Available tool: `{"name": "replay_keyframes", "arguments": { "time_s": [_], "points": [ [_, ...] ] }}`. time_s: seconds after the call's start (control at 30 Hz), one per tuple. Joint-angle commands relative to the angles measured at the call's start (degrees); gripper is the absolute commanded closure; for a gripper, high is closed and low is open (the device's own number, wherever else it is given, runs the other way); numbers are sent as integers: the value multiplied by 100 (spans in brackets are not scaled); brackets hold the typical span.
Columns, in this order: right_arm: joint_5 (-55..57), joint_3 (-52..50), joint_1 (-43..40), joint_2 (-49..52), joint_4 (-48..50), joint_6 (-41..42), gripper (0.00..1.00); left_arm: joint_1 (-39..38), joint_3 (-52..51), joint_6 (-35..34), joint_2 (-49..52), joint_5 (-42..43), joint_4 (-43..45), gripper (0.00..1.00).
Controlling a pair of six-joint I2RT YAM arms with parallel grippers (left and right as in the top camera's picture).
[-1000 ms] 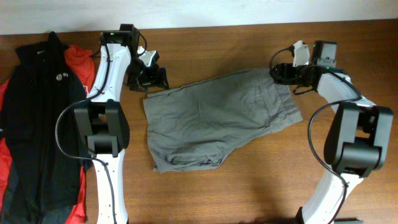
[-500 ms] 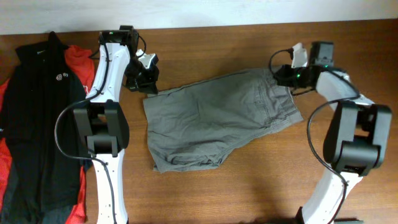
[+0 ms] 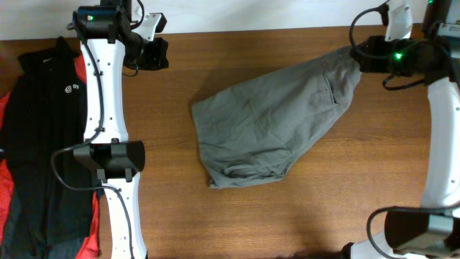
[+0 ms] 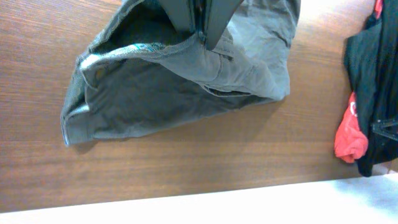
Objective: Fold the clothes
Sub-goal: 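Grasp the left waistband corner of the shorts with the left gripper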
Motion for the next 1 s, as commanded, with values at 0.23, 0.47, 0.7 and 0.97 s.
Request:
{"name": "replay_keyframes", "arguments": {
  "time_s": [0.23, 0.47, 0.7, 0.97],
  "points": [
    [221, 144, -17, -179, -232, -219, 96, -721, -1814, 2870, -181, 791, 7, 66],
    [221, 144, -17, -179, -358, -363, 96, -1075, -3320, 3224, -181, 922, 1484, 33],
    [223, 144, -17, -179, -492, -474, 96, -1368, -3960, 3283, -181, 723, 3051, 29],
    [223, 144, -17, -179, -527, -511, 96, -1473, -4354, 3268, -170, 136, 3589, 43]
  ]
}}
